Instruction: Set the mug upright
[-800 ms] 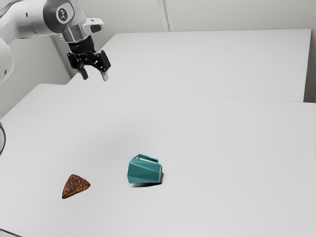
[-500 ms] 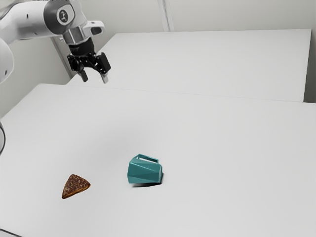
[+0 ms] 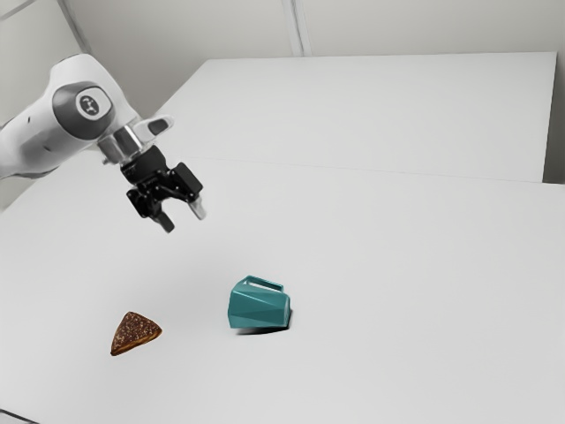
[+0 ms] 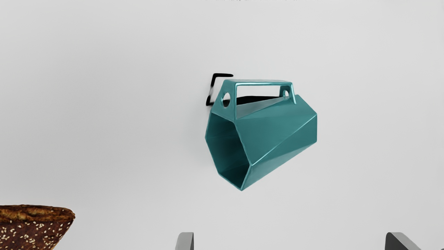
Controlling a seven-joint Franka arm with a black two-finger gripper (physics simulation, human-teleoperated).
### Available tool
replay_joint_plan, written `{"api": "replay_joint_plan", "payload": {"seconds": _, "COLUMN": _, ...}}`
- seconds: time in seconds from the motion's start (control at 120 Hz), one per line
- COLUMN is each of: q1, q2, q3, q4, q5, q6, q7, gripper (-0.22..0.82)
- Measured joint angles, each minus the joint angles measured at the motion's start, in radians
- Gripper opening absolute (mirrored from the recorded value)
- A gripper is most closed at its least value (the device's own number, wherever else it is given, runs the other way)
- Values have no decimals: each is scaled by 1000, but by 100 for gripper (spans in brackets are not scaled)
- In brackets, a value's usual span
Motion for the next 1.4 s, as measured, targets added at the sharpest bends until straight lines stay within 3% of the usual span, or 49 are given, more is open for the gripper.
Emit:
{"api": "replay_joint_plan", "payload": {"seconds": 0.317, "q1": 3, "q2": 17, "q3": 3, "q4": -229, "q5": -212, "q6": 189, "q7": 154, "gripper": 60}}
{"api": "replay_joint_plan", "payload": {"seconds": 0.708, "q1": 16, "q2": 105, "q3": -7, "q4": -314, "q5": -378, "q6": 256, "q7": 370, "gripper": 60}}
{"api": "replay_joint_plan", "payload": {"seconds": 1.158, "q1": 0, "q2": 187, "q3": -72, "q4": -313, "q5": -608, "q6": 268, "q7": 565, "gripper": 60}}
{"api": "replay_joint_plan", "payload": {"seconds": 1.317, "q1": 4, "q2": 188, "q3": -72, "q4": -309, "q5": -618, "q6": 269, "q7": 606, "gripper": 20}}
{"api": "replay_joint_plan", "payload": {"seconds": 1.4, "q1": 3, "q2": 185, "q3": -73, "q4": -304, "q5": -618, "q6": 269, "q7": 623, "gripper": 6}}
